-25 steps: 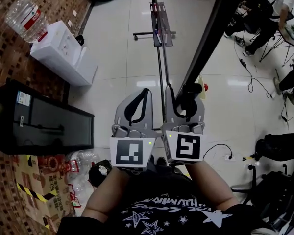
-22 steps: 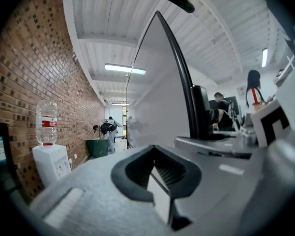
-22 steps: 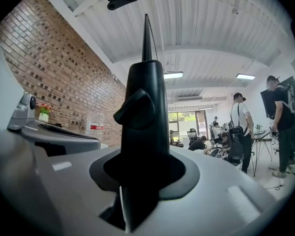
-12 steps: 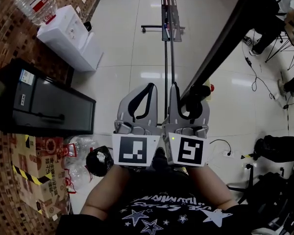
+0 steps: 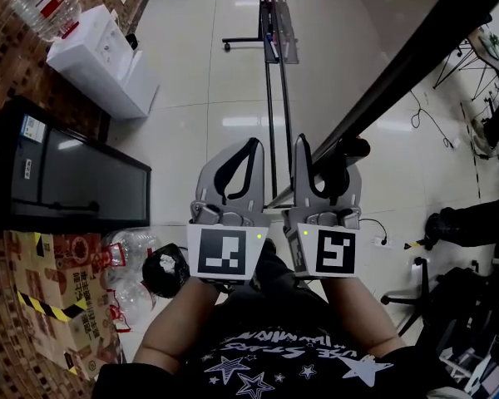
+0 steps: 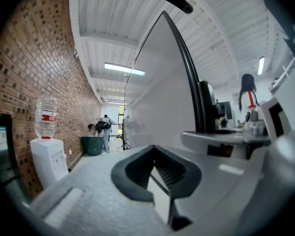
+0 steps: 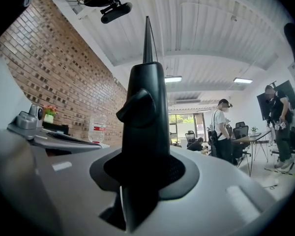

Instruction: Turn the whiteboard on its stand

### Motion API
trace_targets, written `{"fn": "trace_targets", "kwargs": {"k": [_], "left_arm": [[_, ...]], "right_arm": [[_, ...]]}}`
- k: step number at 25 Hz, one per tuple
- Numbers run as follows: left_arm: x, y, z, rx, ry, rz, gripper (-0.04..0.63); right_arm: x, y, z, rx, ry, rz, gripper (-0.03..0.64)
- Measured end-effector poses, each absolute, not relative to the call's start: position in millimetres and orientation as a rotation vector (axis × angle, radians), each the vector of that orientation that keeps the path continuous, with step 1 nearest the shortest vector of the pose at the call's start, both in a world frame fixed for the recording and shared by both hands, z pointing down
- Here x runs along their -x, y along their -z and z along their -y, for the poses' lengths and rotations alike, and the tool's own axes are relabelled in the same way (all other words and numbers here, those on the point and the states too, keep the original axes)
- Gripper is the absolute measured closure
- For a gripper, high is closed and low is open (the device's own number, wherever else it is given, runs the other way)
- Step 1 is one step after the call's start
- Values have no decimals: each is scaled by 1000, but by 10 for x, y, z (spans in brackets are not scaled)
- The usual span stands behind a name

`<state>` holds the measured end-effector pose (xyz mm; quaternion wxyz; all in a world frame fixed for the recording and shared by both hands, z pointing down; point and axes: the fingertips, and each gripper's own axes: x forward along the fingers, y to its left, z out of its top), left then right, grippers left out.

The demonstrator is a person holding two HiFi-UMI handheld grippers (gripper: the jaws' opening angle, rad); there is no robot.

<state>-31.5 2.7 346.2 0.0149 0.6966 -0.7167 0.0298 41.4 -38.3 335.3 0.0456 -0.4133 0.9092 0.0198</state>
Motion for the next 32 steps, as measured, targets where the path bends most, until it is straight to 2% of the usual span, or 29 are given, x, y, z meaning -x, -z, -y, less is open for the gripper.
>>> {"fn": "trace_targets", "kwargs": {"k": [32], "left_arm": [[-642,-3492,-1120,-2392,-50,1962,590]], "right_arm": [[-1010,-3358,-910,1274,-59,-2769,476]]}}
